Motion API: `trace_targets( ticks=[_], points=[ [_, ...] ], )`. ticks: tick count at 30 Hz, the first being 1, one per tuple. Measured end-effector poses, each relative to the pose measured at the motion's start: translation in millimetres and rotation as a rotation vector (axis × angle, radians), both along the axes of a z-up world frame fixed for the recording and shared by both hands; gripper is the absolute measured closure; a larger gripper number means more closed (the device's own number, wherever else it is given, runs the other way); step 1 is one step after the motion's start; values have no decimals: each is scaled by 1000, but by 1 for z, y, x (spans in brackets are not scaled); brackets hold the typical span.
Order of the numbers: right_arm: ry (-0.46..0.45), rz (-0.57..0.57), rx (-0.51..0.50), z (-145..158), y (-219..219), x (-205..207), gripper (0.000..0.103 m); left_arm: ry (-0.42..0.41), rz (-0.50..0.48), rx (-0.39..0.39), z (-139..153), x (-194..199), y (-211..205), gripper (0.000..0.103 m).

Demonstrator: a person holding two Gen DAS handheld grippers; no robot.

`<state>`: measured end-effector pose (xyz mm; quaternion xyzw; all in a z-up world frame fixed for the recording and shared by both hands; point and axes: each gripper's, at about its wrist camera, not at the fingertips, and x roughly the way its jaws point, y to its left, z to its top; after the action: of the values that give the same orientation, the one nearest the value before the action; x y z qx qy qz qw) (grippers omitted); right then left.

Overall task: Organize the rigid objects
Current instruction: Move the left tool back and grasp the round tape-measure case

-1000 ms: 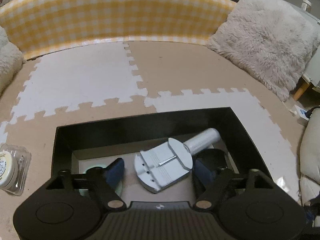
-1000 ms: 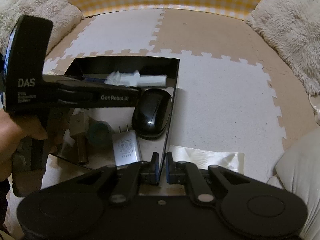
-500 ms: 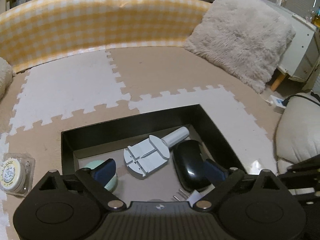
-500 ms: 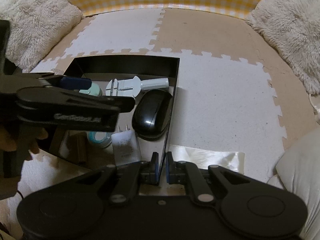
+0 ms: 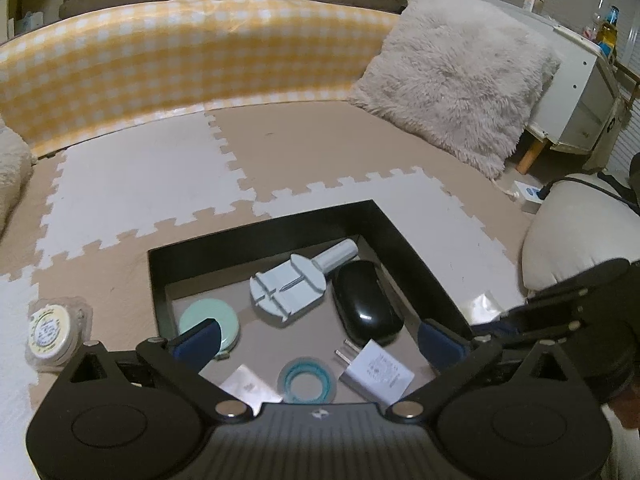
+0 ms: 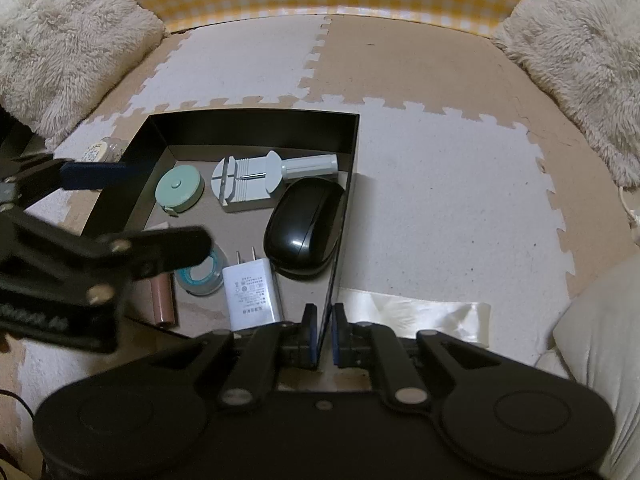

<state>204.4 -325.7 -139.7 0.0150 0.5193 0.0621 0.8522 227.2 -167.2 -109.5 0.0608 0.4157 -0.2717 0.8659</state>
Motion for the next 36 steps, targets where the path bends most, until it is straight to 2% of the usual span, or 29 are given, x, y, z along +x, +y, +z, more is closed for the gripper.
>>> trace_targets(
  ticks=[8, 14, 22, 31, 33, 35, 36],
  points=[
    [-2, 6, -9, 0, 1, 0, 95, -15, -14, 14, 5, -12, 14, 0],
    [-2, 13, -20, 1, 3, -1, 95, -42, 7, -10, 13, -17, 35, 0],
    [-1, 13, -20, 1, 3, -1, 95, -74, 101, -57, 18, 0, 81, 0],
    [1, 13, -17, 1, 3, -1, 95, -89, 244, -5, -7, 32, 134, 0],
    [2, 13, -14, 1, 3, 0, 95, -103, 277, 13, -14, 38, 144, 4],
    [4, 11, -9, 1, 2, 0, 95, -110, 300, 23, -19, 44, 151, 16],
    [4, 11, -9, 1, 2, 0, 95, -115, 308, 26, -22, 47, 153, 18]
  ],
)
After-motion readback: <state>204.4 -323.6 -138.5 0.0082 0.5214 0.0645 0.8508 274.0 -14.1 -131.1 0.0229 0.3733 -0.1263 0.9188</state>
